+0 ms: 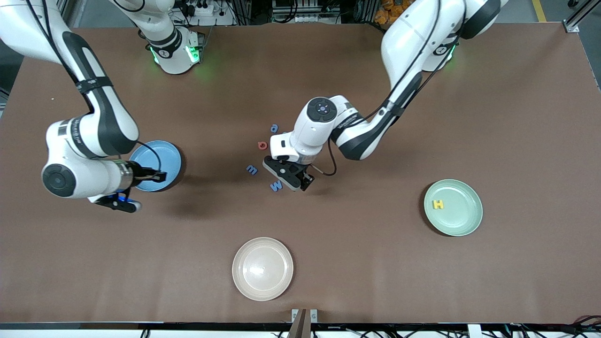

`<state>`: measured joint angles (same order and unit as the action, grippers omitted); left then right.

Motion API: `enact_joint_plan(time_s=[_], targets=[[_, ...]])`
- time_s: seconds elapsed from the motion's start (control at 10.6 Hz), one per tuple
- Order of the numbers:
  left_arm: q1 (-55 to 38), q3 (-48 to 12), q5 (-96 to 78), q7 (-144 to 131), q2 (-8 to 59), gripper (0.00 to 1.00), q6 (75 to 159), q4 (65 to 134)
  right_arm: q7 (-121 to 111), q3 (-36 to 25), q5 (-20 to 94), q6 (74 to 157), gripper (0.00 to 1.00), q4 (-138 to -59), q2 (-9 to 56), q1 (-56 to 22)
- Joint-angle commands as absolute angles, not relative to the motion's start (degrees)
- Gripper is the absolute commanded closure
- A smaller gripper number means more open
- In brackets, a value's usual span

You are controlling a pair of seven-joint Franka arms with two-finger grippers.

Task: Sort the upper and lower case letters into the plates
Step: 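Place the yellow U on the blue plate with the right gripper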

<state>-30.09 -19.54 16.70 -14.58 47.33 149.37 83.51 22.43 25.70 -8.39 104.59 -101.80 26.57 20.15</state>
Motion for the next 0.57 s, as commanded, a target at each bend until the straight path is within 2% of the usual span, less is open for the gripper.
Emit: enact_joint_plan(time_s=[0.0,0.28,0.38,0.47], targets=[[-31.8,-18.5,18.0,-14.6,50.6,0.26,153.0,81.7,21.1,26.4,-11.5,113.5,1.0,-112.9,22.6,22.8],[-33.1,-18.4,18.0,-14.7,52.5,0.31,155.0,81.7,16.5,24.5,-12.9,121.1,1.0,-119.0,22.2,25.2],[-33.8,-17.4,18.0,-14.7,53.0,0.31,155.9,81.7,16.5,24.5,-12.9,121.1,0.83,-119.0,22.3,25.1],[-34.4,-16.6,18.0,-14.7,53.2,0.31,156.1,81.7,16.6,24.4,-12.9,121.4,0.12,-119.1,22.7,25.3]])
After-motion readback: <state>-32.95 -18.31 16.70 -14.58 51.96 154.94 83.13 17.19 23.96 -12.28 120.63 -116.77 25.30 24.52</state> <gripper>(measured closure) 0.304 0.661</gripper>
